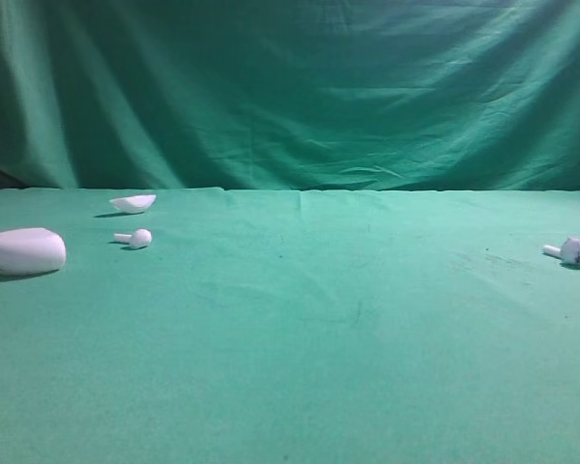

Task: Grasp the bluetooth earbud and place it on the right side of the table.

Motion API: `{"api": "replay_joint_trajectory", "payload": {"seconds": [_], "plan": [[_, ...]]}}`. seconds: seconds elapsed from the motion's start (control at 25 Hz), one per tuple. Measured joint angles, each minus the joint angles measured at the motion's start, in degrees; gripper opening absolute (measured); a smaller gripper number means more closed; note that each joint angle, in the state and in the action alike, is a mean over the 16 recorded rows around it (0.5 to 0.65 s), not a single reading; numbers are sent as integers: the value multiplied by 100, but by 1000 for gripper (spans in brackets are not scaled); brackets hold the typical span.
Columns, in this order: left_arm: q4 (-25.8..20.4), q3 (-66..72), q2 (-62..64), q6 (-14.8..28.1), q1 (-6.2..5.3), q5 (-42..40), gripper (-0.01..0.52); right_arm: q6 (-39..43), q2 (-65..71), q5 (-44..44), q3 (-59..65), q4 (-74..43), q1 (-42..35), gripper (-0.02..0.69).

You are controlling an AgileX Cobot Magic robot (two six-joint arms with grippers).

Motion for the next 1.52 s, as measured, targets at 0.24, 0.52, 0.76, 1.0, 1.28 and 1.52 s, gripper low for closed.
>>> {"api": "replay_joint_trajectory", "payload": {"seconds": [0.24, 0.52, 0.76, 1.0, 1.28, 1.52], "plan": [[0, 0, 0, 0, 0, 0, 0, -182, -314, -684, 751, -202, -289, 0], [0, 0, 0, 0, 0, 0, 0, -282, -737, -1593, 2129, -303, -848, 0], [0, 0, 0, 0, 0, 0, 0, -288, -918, -1959, 3030, -276, -1207, 0], [0, 0, 0, 0, 0, 0, 0, -300, -922, -1905, 3397, -279, -1279, 0], [0, 0, 0, 0, 0, 0, 0, -318, -922, -1693, 3433, -287, -1283, 0], [0, 0, 0, 0, 0, 0, 0, -327, -922, -1620, 3436, -288, -1285, 0]]}}
